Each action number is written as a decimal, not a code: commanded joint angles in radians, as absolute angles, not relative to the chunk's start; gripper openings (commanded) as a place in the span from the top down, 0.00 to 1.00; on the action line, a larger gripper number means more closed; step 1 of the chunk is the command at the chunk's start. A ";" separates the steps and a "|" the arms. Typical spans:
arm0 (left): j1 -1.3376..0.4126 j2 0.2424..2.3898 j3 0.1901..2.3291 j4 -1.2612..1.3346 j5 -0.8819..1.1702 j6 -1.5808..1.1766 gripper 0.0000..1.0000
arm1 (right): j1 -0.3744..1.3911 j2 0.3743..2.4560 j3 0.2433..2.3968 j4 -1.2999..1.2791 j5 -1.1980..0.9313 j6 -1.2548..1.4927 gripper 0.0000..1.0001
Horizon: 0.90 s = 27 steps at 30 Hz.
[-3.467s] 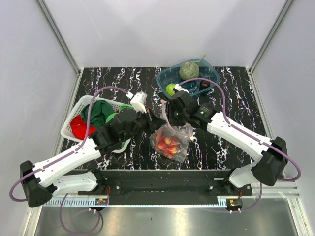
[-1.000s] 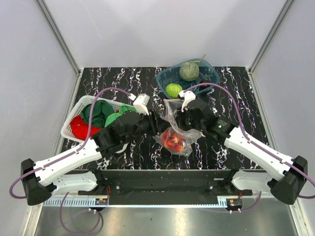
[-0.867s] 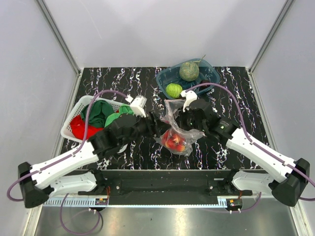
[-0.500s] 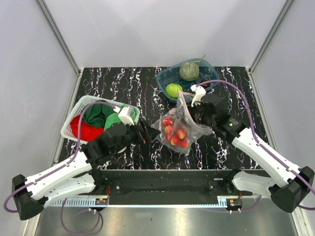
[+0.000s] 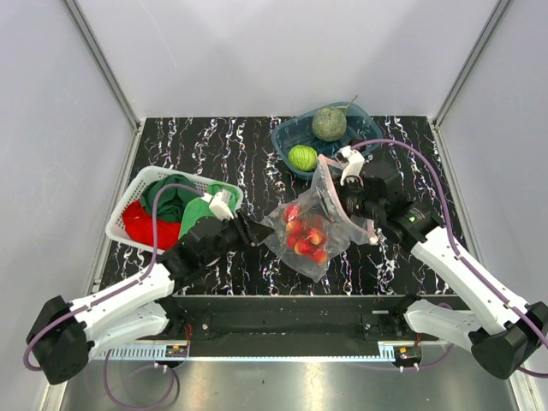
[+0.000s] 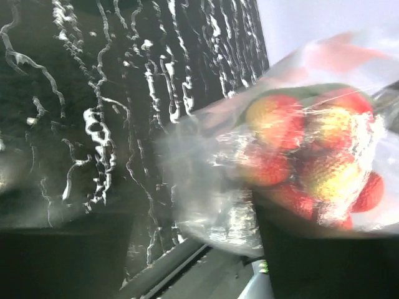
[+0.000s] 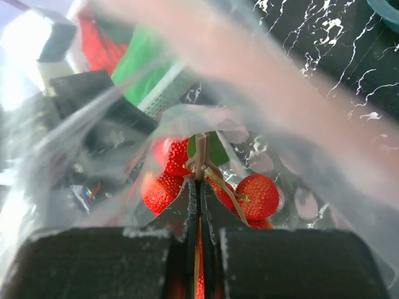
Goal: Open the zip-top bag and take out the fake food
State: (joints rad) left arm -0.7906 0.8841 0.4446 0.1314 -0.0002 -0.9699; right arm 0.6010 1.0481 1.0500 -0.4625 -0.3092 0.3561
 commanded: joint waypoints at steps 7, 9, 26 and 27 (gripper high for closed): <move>-0.779 1.077 0.593 -0.027 -0.084 -0.971 1.00 | 0.598 1.003 1.147 -0.538 -0.252 0.341 1.00; -0.779 1.097 0.597 -0.052 -0.132 -0.976 1.00 | 0.597 1.000 1.173 -0.569 -0.224 0.337 1.00; -0.779 1.146 0.445 0.023 -0.295 -1.114 1.00 | 0.597 1.087 1.431 -0.699 0.121 0.279 1.00; -0.781 1.152 0.459 0.009 -0.302 -1.112 1.00 | 0.597 1.101 1.481 -0.701 0.133 0.276 1.00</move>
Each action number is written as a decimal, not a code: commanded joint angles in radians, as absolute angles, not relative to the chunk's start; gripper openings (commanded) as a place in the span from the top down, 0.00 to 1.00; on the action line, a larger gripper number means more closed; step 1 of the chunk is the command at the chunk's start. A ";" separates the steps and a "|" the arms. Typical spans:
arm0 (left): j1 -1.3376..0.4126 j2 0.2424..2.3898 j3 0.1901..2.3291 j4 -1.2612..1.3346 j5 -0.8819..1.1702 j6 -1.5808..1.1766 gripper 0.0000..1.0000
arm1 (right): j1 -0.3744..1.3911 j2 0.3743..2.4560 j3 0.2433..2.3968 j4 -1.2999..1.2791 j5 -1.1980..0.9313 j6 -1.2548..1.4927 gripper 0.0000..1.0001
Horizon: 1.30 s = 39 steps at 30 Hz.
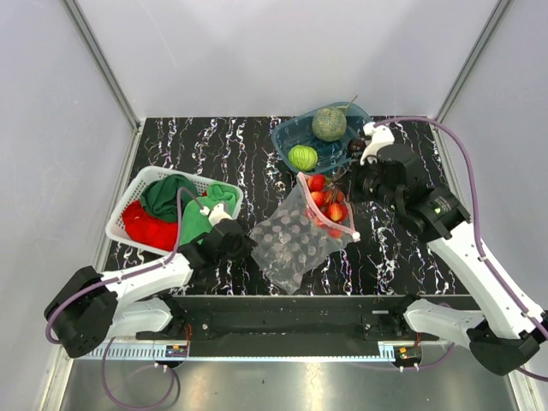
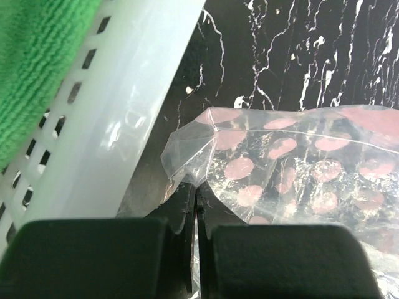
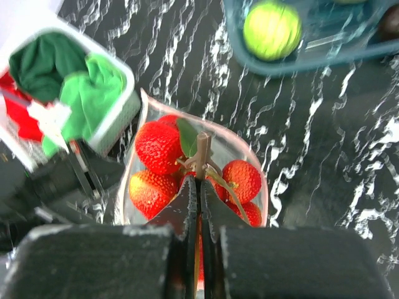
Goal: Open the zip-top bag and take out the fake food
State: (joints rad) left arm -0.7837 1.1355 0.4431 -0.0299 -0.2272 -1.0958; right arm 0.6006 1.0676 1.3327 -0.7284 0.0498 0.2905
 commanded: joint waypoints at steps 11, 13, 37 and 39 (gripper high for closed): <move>-0.796 1.178 0.466 0.003 -0.305 -1.106 1.00 | 0.474 1.413 1.799 -0.628 0.266 0.149 1.00; -0.798 1.167 0.465 0.003 -0.311 -1.098 1.00 | 0.419 1.472 1.807 -0.560 0.204 0.146 1.00; -0.798 1.157 0.615 -0.136 -0.288 -0.750 0.75 | 0.209 2.201 2.184 -0.446 -0.058 0.141 0.83; -0.798 1.157 0.647 -0.182 -0.294 -0.724 0.57 | 0.209 2.209 2.198 -0.486 -0.054 0.169 0.57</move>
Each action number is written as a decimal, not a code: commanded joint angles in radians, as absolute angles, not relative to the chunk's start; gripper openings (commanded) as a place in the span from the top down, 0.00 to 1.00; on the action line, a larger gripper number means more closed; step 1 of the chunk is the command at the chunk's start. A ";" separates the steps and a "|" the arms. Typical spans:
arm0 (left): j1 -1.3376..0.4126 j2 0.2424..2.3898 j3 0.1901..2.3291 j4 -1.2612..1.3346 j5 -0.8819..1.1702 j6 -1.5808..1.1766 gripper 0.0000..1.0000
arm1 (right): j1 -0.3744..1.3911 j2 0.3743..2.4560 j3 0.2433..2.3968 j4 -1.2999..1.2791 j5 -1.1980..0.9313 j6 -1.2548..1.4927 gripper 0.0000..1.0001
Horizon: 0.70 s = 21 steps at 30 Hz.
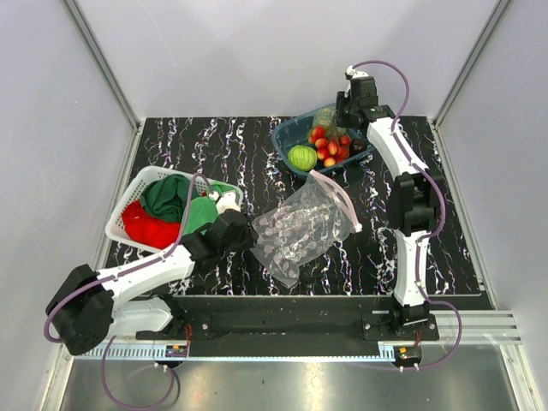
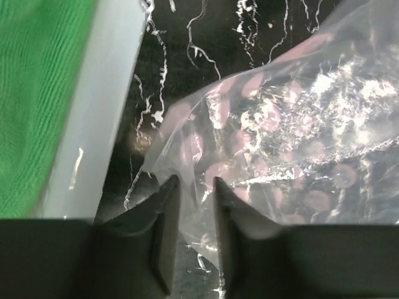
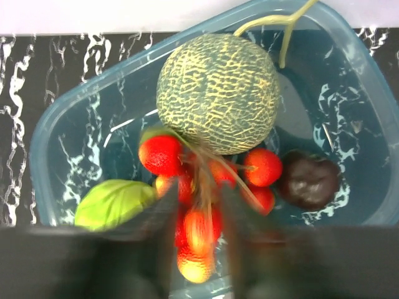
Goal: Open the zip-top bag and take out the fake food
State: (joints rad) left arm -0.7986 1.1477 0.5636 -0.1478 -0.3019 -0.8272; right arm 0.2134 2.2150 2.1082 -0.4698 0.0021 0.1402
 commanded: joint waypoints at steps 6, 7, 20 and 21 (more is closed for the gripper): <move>-0.811 1.034 0.718 -0.296 -0.322 -0.660 0.31 | 0.209 2.197 2.342 -0.756 0.041 0.250 0.01; -0.821 1.019 0.727 -0.307 -0.321 -0.654 0.21 | 0.209 2.186 2.348 -0.793 0.044 0.265 0.00; -0.910 0.767 0.747 -0.269 -0.215 -0.695 0.01 | 0.389 1.391 1.400 -0.697 -0.124 0.445 0.00; -0.925 0.755 0.735 -0.246 -0.207 -0.696 0.01 | 0.397 1.331 1.328 -0.662 -0.147 0.448 0.00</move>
State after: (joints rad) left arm -0.8913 0.8165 0.7509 -0.3401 -0.2539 -0.6785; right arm 0.3466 1.6165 1.5494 -0.7921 -0.0086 0.3847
